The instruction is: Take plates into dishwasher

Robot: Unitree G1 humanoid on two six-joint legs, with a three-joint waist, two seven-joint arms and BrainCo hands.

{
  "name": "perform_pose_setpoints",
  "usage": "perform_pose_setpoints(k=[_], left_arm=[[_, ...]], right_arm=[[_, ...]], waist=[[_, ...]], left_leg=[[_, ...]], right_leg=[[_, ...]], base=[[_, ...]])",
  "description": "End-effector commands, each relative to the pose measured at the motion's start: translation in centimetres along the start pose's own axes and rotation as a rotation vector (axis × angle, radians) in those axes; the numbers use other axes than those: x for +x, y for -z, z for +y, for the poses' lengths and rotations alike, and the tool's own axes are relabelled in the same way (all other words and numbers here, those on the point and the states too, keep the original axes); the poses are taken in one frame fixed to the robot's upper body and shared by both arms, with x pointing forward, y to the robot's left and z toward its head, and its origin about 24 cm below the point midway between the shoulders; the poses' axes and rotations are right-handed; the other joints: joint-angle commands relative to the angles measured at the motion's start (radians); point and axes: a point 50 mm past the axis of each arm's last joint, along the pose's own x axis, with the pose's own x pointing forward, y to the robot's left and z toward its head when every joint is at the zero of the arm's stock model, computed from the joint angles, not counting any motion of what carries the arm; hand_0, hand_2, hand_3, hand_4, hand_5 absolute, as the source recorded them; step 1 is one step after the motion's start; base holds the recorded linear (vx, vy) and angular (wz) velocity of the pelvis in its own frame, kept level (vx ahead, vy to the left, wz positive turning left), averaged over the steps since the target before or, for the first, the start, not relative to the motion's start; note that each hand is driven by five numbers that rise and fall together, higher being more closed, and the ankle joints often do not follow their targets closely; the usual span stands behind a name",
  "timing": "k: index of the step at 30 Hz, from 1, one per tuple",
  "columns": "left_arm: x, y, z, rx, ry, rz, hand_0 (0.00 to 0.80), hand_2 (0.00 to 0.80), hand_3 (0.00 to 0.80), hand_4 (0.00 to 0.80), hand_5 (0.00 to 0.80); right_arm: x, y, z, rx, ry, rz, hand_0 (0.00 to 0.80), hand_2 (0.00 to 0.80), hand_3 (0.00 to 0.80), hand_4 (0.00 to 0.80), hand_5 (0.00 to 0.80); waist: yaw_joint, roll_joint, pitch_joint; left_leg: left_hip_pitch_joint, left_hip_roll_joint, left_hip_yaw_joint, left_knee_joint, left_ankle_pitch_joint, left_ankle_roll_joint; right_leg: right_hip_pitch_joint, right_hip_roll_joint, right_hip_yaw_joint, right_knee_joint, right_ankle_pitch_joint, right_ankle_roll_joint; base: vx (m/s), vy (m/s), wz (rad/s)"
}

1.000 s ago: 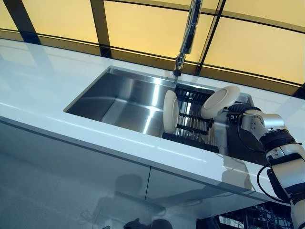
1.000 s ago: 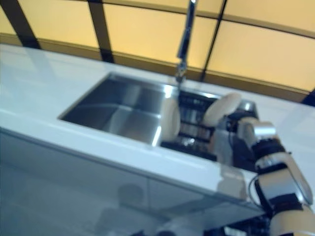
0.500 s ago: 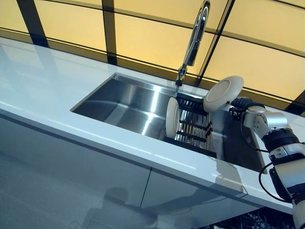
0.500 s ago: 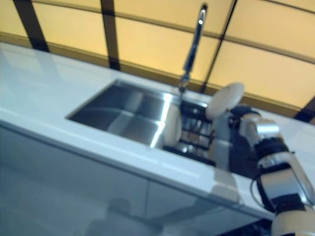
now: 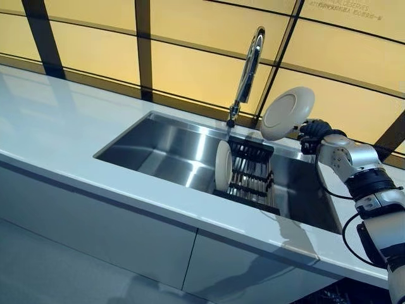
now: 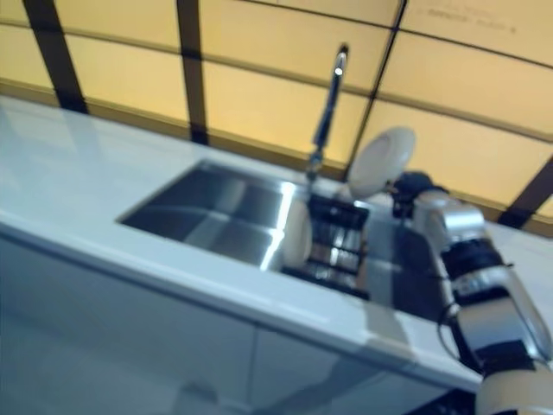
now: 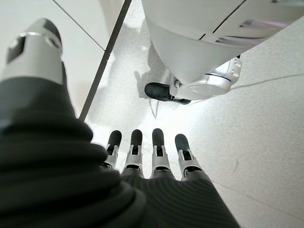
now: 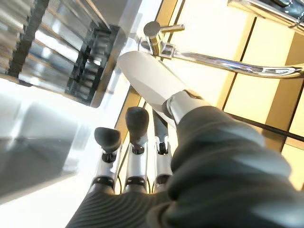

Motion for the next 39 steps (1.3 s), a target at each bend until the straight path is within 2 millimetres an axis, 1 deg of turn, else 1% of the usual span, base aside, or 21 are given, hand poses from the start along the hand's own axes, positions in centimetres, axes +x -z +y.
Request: perform_pose_setpoints(k=[1, 6, 9, 10, 11, 14, 15, 16, 20, 26, 28, 31, 34, 35, 36, 39], left_arm=[[0.0, -0.3, 0.6, 0.028, -0.060, -0.008, 0.000, 0.000, 0.000, 0.000, 0.000], [0.0, -0.8, 0.7, -0.002, -0.051, -0.024, 0.000, 0.000, 0.000, 0.000, 0.000], [0.2, 0.8, -0.1, 0.010, -0.052, -0.055, 0.000, 0.000, 0.000, 0.000, 0.000], [0.2, 0.8, -0.3, 0.011, -0.049, -0.071, 0.000, 0.000, 0.000, 0.000, 0.000], [0.2, 0.8, -0.3, 0.010, -0.049, -0.072, 0.000, 0.000, 0.000, 0.000, 0.000], [0.1, 0.2, -0.4, -0.005, -0.049, -0.081, 0.000, 0.000, 0.000, 0.000, 0.000], [0.1, 0.1, -0.4, -0.009, -0.050, -0.078, 0.000, 0.000, 0.000, 0.000, 0.000], [0.1, 0.1, -0.3, -0.020, -0.055, -0.057, 0.000, 0.000, 0.000, 0.000, 0.000], [0.1, 0.3, 0.3, -0.050, -0.066, -0.024, 0.000, 0.000, 0.000, 0.000, 0.000], [0.1, 0.3, 0.9, -0.054, -0.070, -0.029, 0.000, 0.000, 0.000, 0.000, 0.000], [0.1, 0.5, 1.1, -0.061, -0.073, -0.029, 0.000, 0.000, 0.000, 0.000, 0.000], [0.1, 0.6, 1.2, -0.056, -0.068, -0.031, 0.000, 0.000, 0.000, 0.000, 0.000], [0.0, 0.7, 1.5, -0.047, -0.064, -0.031, 0.000, 0.000, 0.000, 0.000, 0.000], [0.0, 0.7, 1.6, -0.045, -0.064, -0.031, 0.000, 0.000, 0.000, 0.000, 0.000], [0.0, 0.7, 1.7, -0.044, -0.066, -0.034, 0.000, 0.000, 0.000, 0.000, 0.000], [0.0, 0.6, 2.0, -0.040, -0.068, -0.037, 0.000, 0.000, 0.000, 0.000, 0.000]], right_arm=[[-1.3, -6.2, -1.6, -0.122, 0.043, -0.228, 0.800, 0.800, 0.800, 0.800, 0.800], [-1.6, -6.6, -2.6, -0.201, 0.046, -0.245, 0.800, 0.800, 0.800, 0.800, 0.800], [-1.8, -5.7, -3.5, -0.214, 0.066, -0.249, 0.800, 0.800, 0.800, 0.800, 0.800], [-1.9, -5.5, -3.9, -0.237, 0.073, -0.244, 0.800, 0.800, 0.800, 0.800, 0.800], [-1.9, -5.5, -4.0, -0.239, 0.073, -0.244, 0.800, 0.800, 0.800, 0.800, 0.800], [-2.0, -5.6, -5.6, -0.306, 0.072, -0.222, 0.800, 0.800, 0.800, 0.800, 0.800], [-2.1, -5.6, -5.8, -0.311, 0.070, -0.221, 0.800, 0.800, 0.800, 0.800, 0.800], [-2.1, -5.3, -6.4, -0.320, 0.071, -0.207, 0.800, 0.800, 0.800, 0.800, 0.800], [-2.4, -5.0, -8.0, -0.344, 0.073, -0.194, 0.800, 0.800, 0.800, 0.800, 0.800], [-3.0, -4.7, -9.7, -0.383, 0.075, -0.183, 0.800, 0.800, 0.800, 0.800, 0.800], [-3.3, -4.2, -10.4, -0.397, 0.063, -0.163, 0.800, 0.800, 0.800, 0.800, 0.800], [-3.4, -3.6, -11.2, -0.404, 0.077, -0.138, 0.800, 0.800, 0.800, 0.800, 0.800], [-4.0, -2.8, -12.7, -0.396, 0.103, -0.113, 0.800, 0.800, 0.800, 0.800, 0.800], [-4.0, -2.7, -12.8, -0.395, 0.107, -0.110, 0.800, 0.800, 0.800, 0.800, 0.800], [-4.3, -2.3, -13.6, -0.385, 0.119, -0.104, 0.800, 0.800, 0.800, 0.800, 0.800], [-4.6, -1.8, -14.3, -0.363, 0.130, -0.095, 0.800, 0.800, 0.800, 0.800, 0.800]], waist=[[0.003, 0.020, -0.057], [-0.012, 0.021, -0.069], [-0.013, 0.014, -0.066], [-0.015, 0.013, -0.065], [-0.015, 0.013, -0.066], [-0.032, 0.015, -0.073], [-0.034, 0.015, -0.074], [-0.041, 0.016, -0.079], [-0.064, 0.016, -0.087], [-0.086, 0.015, -0.096], [-0.102, 0.017, -0.099], [-0.113, 0.018, -0.101], [-0.134, 0.020, -0.103], [-0.136, 0.020, -0.103], [-0.146, 0.021, -0.104], [-0.156, 0.021, -0.106]], left_leg=[[0.071, -0.021, 0.058, -0.002, -0.115, 0.030], [0.072, -0.014, 0.077, -0.002, -0.117, 0.025], [0.067, -0.008, 0.084, -0.002, -0.119, 0.023], [0.068, -0.007, 0.088, -0.002, -0.119, 0.021], [0.068, -0.007, 0.088, -0.002, -0.119, 0.021], [0.072, -0.007, 0.100, -0.002, -0.121, 0.023], [0.073, -0.007, 0.102, -0.002, -0.122, 0.023], [0.073, -0.007, 0.109, -0.002, -0.122, 0.023], [0.075, -0.007, 0.126, -0.002, -0.123, 0.024], [0.077, -0.007, 0.145, -0.002, -0.125, 0.027], [0.075, -0.009, 0.154, -0.002, -0.124, 0.029], [0.076, -0.012, 0.162, -0.002, -0.125, 0.032], [0.079, -0.014, 0.177, -0.002, -0.127, 0.035], [0.079, -0.014, 0.178, -0.002, -0.127, 0.036], [0.080, -0.011, 0.185, -0.002, -0.127, 0.036], [0.082, -0.010, 0.192, -0.002, -0.130, 0.038]], right_leg=[[-0.158, -0.032, 0.031, -0.021, 0.160, 0.114], [-0.159, -0.033, 0.054, -0.021, 0.157, 0.115], [-0.163, -0.031, 0.062, -0.020, 0.157, 0.117], [-0.164, -0.032, 0.066, -0.019, 0.159, 0.116], [-0.165, -0.032, 0.067, -0.019, 0.160, 0.116], [-0.172, -0.032, 0.086, -0.017, 0.164, 0.115], [-0.173, -0.032, 0.089, -0.017, 0.165, 0.115], [-0.176, -0.032, 0.097, -0.017, 0.167, 0.115], [-0.185, -0.031, 0.116, -0.014, 0.173, 0.114], [-0.194, -0.025, 0.137, -0.016, 0.178, 0.114], [-0.201, -0.020, 0.152, -0.016, 0.179, 0.113], [-0.210, -0.019, 0.162, -0.013, 0.183, 0.111], [-0.223, -0.015, 0.182, -0.008, 0.193, 0.112], [-0.224, -0.014, 0.185, -0.007, 0.194, 0.112], [-0.227, -0.011, 0.192, -0.007, 0.193, 0.112], [-0.232, -0.007, 0.198, -0.009, 0.192, 0.111]], base=[[-0.060, 0.058, -0.14], [-0.074, 0.041, -0.16], [-0.105, -0.010, -0.20], [-0.072, 0.027, -0.13], [-0.080, 0.051, -0.13], [-0.064, 0.056, -0.17], [-0.064, 0.050, -0.18], [-0.070, 0.047, -0.26], [-0.058, 0.032, -0.25], [-0.052, 0.006, -0.20], [-0.073, 0.025, -0.27], [-0.031, 0.025, -0.16], [-0.016, 0.012, -0.21], [-0.012, -0.007, -0.07], [-0.014, -0.007, -0.07], [-0.011, -0.005, -0.20]])
